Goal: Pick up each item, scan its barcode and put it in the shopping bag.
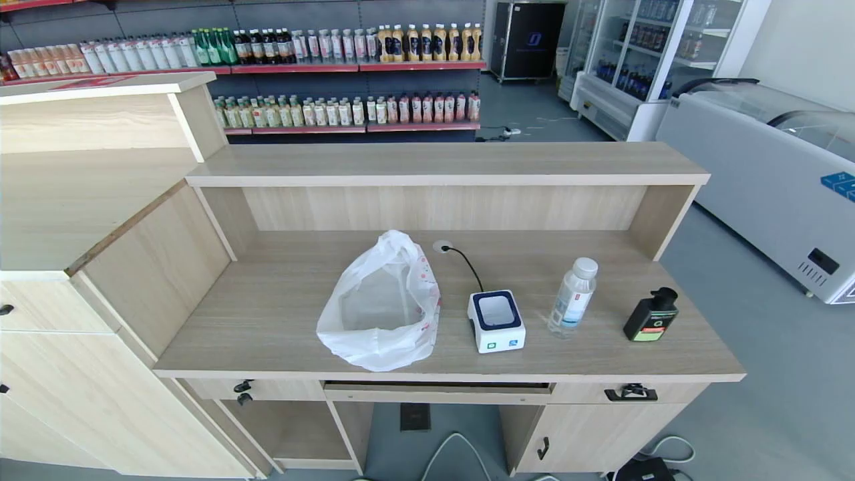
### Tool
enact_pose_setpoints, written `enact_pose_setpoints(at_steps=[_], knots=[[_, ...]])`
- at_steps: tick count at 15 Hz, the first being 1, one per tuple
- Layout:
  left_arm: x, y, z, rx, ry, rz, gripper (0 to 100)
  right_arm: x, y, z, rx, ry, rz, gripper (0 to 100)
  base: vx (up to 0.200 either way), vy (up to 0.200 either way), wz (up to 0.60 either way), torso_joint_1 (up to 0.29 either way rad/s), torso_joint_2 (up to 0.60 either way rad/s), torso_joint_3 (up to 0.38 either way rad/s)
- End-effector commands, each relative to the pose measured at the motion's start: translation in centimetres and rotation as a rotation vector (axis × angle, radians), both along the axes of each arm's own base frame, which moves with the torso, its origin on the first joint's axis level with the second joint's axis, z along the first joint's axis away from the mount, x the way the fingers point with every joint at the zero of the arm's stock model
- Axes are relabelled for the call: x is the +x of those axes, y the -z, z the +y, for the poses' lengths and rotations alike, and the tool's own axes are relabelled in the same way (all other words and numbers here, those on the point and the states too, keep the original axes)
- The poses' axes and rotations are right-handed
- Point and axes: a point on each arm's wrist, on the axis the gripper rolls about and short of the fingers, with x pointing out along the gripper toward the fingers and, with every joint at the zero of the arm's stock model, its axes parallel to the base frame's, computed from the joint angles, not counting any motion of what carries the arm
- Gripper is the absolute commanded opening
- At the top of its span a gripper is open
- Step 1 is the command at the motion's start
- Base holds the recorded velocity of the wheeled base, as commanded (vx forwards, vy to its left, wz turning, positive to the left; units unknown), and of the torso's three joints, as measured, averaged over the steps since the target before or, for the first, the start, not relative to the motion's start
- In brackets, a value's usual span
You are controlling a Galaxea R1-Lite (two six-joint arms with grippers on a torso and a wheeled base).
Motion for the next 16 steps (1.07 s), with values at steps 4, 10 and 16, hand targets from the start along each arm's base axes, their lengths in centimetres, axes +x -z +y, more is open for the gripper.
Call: enact_pose_setpoints(at_steps=[4, 10, 16], knots=[[0.0, 0.0, 0.0, 0.001, 0.0, 0.002, 100, 21.8, 7.6, -3.6, -0.01, -0.005, 0.165, 100, 0.0, 0.0, 0.0, 0.0, 0.0, 0.0], [0.0, 0.0, 0.0, 0.001, 0.0, 0.002, 100, 23.2, 18.5, -2.3, -0.058, -0.078, 0.287, 100, 0.0, 0.0, 0.0, 0.0, 0.0, 0.0], [0.0, 0.0, 0.0, -0.001, 0.0, 0.002, 100, 24.5, 22.3, -0.8, -0.051, -0.187, 0.311, 100, 0.0, 0.0, 0.0, 0.0, 0.0, 0.0]])
